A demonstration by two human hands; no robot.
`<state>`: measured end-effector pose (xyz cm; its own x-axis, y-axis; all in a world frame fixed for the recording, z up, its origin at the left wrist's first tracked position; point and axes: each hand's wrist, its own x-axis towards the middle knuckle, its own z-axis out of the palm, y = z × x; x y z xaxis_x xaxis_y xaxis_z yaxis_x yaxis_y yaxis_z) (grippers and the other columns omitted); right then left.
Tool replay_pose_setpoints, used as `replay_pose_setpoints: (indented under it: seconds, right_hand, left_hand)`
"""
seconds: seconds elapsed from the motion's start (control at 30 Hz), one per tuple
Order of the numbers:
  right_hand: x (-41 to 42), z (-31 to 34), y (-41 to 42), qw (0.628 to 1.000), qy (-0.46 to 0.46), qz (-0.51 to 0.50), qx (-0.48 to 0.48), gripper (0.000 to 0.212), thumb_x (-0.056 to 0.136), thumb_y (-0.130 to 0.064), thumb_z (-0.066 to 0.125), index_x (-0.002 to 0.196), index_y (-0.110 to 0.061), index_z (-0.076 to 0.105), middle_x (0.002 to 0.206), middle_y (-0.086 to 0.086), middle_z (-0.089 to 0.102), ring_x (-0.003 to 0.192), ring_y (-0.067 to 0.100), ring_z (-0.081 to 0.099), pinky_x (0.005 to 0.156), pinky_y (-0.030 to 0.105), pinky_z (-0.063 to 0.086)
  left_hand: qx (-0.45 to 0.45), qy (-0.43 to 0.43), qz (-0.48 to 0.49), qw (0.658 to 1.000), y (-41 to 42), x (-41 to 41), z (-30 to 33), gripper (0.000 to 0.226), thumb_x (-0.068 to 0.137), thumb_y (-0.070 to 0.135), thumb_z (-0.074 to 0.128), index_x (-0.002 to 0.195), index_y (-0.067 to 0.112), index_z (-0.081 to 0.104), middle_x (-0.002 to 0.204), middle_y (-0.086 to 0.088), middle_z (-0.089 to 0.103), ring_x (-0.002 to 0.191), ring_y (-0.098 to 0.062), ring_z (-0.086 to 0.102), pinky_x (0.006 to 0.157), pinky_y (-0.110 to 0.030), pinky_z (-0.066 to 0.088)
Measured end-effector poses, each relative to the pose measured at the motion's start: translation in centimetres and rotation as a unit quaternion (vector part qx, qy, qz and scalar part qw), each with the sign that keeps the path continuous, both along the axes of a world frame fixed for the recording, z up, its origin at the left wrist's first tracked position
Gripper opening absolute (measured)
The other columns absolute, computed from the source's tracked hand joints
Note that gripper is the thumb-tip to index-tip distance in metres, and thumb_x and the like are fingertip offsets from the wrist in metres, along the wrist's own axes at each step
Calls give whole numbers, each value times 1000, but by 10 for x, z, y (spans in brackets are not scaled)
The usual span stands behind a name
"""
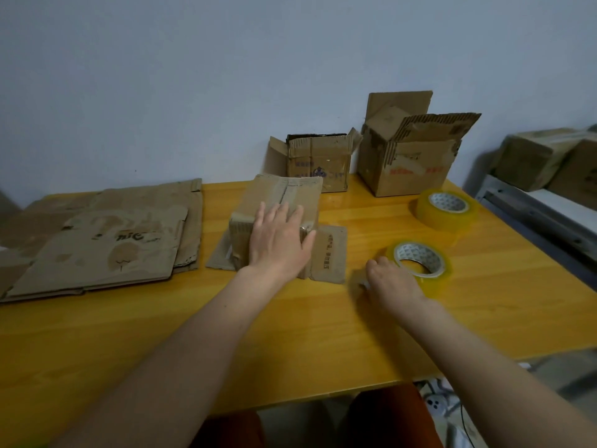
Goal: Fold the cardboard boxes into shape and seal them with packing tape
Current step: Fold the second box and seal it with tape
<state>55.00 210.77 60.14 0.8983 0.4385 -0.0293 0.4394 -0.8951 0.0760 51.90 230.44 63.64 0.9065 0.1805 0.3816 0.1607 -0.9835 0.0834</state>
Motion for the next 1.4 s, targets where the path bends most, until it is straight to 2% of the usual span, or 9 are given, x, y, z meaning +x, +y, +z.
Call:
replay_pose_setpoints:
  seconds: [0.17, 0.3, 0.43, 0.53, 0.7, 0.87, 1.07, 1.2, 1.4]
  right_hand:
    - [4, 9, 2, 999, -26, -25, -24, 32, 93, -7, 49, 125, -7, 44, 123, 12, 50, 109, 29, 59, 70, 31, 40]
    - [8, 14, 7, 995, -34, -30, 91, 22, 97, -25, 50, 111, -8, 51, 114, 13, 57, 105, 32, 57, 81, 39, 46]
    - [12, 32, 32, 912, -46, -35, 406, 23, 101, -27, 41, 113, -13, 55, 109, 8, 60, 96, 20, 55, 78, 34, 46]
    - [12, 52, 58, 884, -16, 37, 465, 34, 102, -26, 37, 132, -15, 49, 130, 4, 53, 118, 17, 49, 93, 26, 38]
    - [26, 67, 85, 914, 45, 89, 394, 40, 103, -29, 35, 139, -16, 45, 150, 3, 36, 140, 19, 27, 114, 35, 22]
    - [26, 61, 80, 941, 29, 40, 335, 41, 97, -42, 43, 135, -26, 47, 121, 3, 54, 112, 21, 51, 92, 36, 44]
    - [2, 64, 66, 971, -102, 12, 215, 39, 97, -46, 40, 128, -25, 47, 112, 4, 56, 98, 22, 54, 69, 32, 42]
    - [-13, 74, 67, 951, -58, 220, 208, 37, 96, -31, 48, 131, -21, 55, 135, -2, 51, 120, 17, 44, 98, 34, 40]
    - [9, 78, 84, 971, 35, 226, 75, 48, 102, -30, 32, 149, -26, 27, 157, -9, 21, 146, 16, 14, 118, 36, 9]
  left_hand:
    - [-45, -44, -61, 996, 23, -19, 2, 53, 93, 16, 48, 145, 20, 37, 151, -1, 37, 141, -16, 29, 114, -30, 0]
    - [-142, -137, 27, 980, 46, -43, 1, 39, 85, -5, 54, 112, 23, 59, 119, 2, 58, 111, -19, 51, 84, -31, 46]
    - [-138, -233, 34, 962, 46, -50, 8, 17, 88, 4, 47, 93, 13, 61, 114, -4, 61, 113, -25, 51, 94, -30, 37]
    - [-79, -60, 51, 994, 31, -45, 9, 58, 96, 57, 17, 131, 27, 52, 146, -1, 44, 138, -24, 32, 117, -50, -2]
    - [-77, -28, -44, 996, 36, -44, 5, 74, 81, 80, 16, 125, 37, 56, 139, 11, 51, 133, -17, 37, 116, -47, 4]
    - [-179, -37, -139, 973, 55, -49, 21, 46, 82, 62, 41, 104, 27, 61, 127, 11, 57, 129, -14, 41, 118, -46, 3]
    - [-83, 246, -36, 965, 34, -52, 29, 137, 46, 100, 32, 151, 24, -14, 156, -6, -25, 142, -26, -26, 114, -51, -13]
    - [-90, 313, -114, 939, 49, -41, 50, 124, 69, 72, 63, 151, 19, -12, 157, 1, -24, 143, -16, -26, 117, -43, -7]
    - [-99, 303, -198, 927, 56, -40, 48, 94, 87, 56, 55, 153, 21, -3, 159, 11, -14, 143, -4, -17, 116, -29, -4]
